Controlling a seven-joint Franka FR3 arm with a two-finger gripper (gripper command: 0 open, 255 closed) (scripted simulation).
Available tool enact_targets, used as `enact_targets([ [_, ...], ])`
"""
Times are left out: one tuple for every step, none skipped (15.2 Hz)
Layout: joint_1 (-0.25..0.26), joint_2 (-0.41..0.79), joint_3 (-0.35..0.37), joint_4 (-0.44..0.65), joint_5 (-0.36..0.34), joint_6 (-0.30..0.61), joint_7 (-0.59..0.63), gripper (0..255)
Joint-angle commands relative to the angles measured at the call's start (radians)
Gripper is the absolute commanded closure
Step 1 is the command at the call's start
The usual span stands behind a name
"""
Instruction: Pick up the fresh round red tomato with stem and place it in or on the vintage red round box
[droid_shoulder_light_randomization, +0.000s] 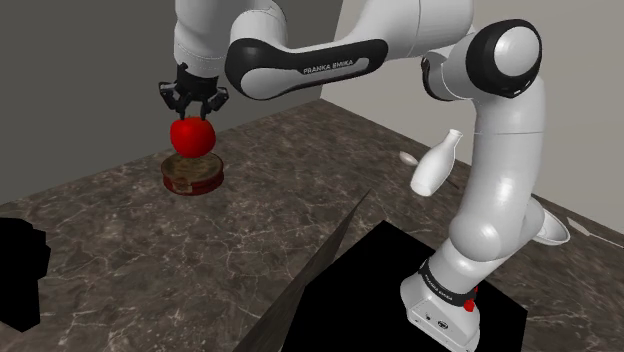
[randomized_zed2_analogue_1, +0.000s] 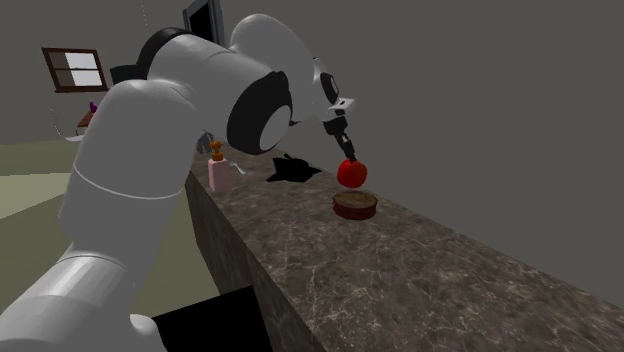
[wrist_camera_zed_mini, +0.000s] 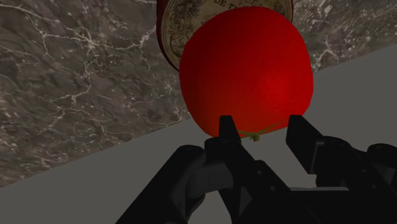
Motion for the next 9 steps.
enact_targets([
  [-0.002,0.005,-0.007,-0.019,-0.012,0.02,0.014,255],
  [-0.001,0.009,-0.011,-0.027,-0.018,0.028,0.021,255],
  [0.0,0.013,-0.015,-0.035,-0.025,0.037,0.028,255],
  [0.001,0.016,-0.019,-0.042,-0.032,0.045,0.035,255],
  [0.003,0.02,-0.024,-0.049,-0.039,0.053,0.042,255],
  [0.004,0.025,-0.029,-0.056,-0.046,0.061,0.05,255],
  [0.006,0.029,-0.033,-0.062,-0.053,0.069,0.057,255],
  [0.008,0.033,-0.038,-0.069,-0.061,0.077,0.064,255],
  [0.01,0.038,-0.043,-0.075,-0.068,0.085,0.072,255],
])
